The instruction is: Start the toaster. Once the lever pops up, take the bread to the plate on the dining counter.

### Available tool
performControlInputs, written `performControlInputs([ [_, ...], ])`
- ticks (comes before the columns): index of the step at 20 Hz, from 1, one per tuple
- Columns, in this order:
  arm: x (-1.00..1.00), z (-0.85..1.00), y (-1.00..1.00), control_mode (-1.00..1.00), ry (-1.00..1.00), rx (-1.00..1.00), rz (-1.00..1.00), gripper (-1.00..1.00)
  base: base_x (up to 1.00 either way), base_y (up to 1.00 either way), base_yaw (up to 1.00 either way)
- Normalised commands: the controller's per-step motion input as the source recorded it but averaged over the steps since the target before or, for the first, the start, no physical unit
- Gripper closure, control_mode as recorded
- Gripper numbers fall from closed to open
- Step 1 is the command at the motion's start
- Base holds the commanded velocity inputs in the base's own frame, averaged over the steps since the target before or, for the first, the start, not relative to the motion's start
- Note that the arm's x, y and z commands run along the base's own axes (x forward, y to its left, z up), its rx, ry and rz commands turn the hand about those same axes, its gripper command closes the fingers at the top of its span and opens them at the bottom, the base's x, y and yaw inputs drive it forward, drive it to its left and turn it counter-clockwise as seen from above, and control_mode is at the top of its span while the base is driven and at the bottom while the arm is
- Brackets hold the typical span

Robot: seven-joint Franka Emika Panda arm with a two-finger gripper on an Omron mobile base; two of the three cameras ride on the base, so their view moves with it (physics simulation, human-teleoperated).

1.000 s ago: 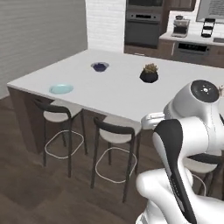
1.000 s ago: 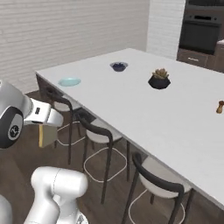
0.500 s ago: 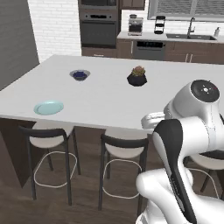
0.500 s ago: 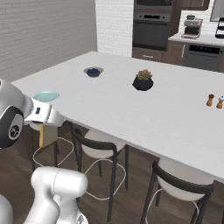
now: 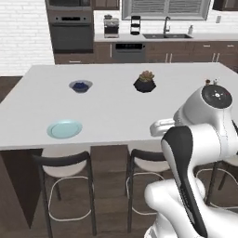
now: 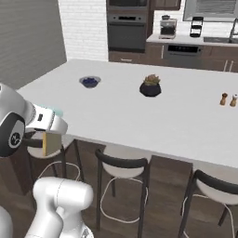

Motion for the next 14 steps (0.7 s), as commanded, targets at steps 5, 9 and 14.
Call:
performControlInputs([
  [5, 0.0, 0.0, 0.0, 1.0, 0.0, 0.0, 0.0, 1.0, 0.14, 0.91, -0.24],
  [9, 0.0, 0.0, 0.0, 1.0, 0.0, 0.0, 0.0, 1.0, 0.11, 0.82, -0.12],
  [14, 0.0, 0.0, 0.0, 1.0, 0.0, 0.0, 0.0, 1.0, 0.23, 0.73, -0.01],
])
